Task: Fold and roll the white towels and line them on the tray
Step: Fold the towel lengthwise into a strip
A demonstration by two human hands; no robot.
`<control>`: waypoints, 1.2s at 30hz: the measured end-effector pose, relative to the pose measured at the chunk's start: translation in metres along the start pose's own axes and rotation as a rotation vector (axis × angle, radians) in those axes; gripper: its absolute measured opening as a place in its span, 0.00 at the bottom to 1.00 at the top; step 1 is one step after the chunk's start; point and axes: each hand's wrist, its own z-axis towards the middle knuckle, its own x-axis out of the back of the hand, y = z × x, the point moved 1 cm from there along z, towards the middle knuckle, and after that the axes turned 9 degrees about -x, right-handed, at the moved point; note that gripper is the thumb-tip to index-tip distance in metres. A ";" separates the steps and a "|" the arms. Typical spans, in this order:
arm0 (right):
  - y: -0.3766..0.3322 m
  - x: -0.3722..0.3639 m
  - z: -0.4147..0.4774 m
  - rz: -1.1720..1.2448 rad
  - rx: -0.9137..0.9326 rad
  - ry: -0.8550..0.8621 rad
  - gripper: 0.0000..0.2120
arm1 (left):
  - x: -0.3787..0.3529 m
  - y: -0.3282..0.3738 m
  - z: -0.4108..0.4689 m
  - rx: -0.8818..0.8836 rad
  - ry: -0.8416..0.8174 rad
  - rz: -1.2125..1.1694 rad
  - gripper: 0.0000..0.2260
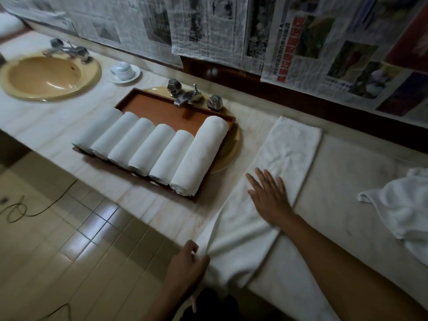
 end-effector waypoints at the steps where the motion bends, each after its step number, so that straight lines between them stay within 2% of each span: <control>1: -0.001 -0.001 0.001 -0.004 -0.003 -0.020 0.27 | -0.002 0.000 0.001 0.007 -0.006 0.015 0.11; 4: -0.010 0.004 0.000 -0.027 -0.052 -0.011 0.25 | -0.006 0.003 0.006 0.009 0.008 0.138 0.15; 7: -0.040 0.016 -0.029 0.072 -0.070 0.066 0.25 | -0.006 0.006 0.009 -0.004 0.028 0.197 0.14; 9: -0.067 0.015 -0.064 0.141 -0.035 0.057 0.25 | -0.005 0.006 0.010 -0.033 0.007 0.256 0.12; 12: -0.084 0.003 -0.105 0.067 0.014 -0.034 0.27 | -0.002 0.008 0.011 -0.167 -0.074 0.476 0.07; 14: -0.081 0.001 -0.109 0.032 -0.004 -0.035 0.27 | -0.002 0.001 0.013 -0.262 -0.121 0.554 0.05; 16: -0.080 0.002 -0.104 0.014 -0.002 -0.051 0.27 | 0.003 -0.007 0.011 -0.263 -0.106 0.379 0.04; 19: -0.078 0.001 -0.101 0.036 0.028 -0.046 0.26 | 0.018 -0.015 0.003 0.031 -0.187 -0.323 0.08; 20: -0.076 0.002 -0.101 0.044 0.033 -0.051 0.26 | 0.022 -0.019 0.002 0.085 -0.233 -0.443 0.09; 21: -0.076 0.004 -0.101 0.051 0.039 -0.061 0.25 | 0.027 -0.023 0.003 0.076 -0.268 -0.424 0.08; 24: -0.079 0.010 -0.101 0.097 0.017 -0.101 0.26 | 0.035 -0.044 0.013 -0.095 -0.360 0.028 0.03; 25: -0.081 0.012 -0.102 0.131 -0.013 -0.114 0.26 | 0.035 -0.050 0.017 -0.142 -0.355 0.141 0.03; 27: -0.087 0.017 -0.108 0.202 -0.117 -0.104 0.25 | 0.037 -0.056 0.020 -0.206 -0.323 0.195 0.03; 30: -0.098 0.034 -0.139 0.382 -0.269 0.129 0.18 | 0.039 -0.059 0.022 -0.212 -0.215 0.132 0.04; 33: -0.112 0.042 -0.196 0.583 -0.539 0.314 0.09 | 0.036 -0.064 0.025 -0.102 -0.171 0.047 0.06; 35: -0.120 0.024 -0.237 0.690 -0.743 0.298 0.05 | 0.033 -0.067 0.027 -0.049 -0.214 0.011 0.08; 36: -0.124 0.011 -0.252 0.759 -0.849 0.238 0.06 | 0.031 -0.072 0.029 -0.053 -0.236 -0.004 0.08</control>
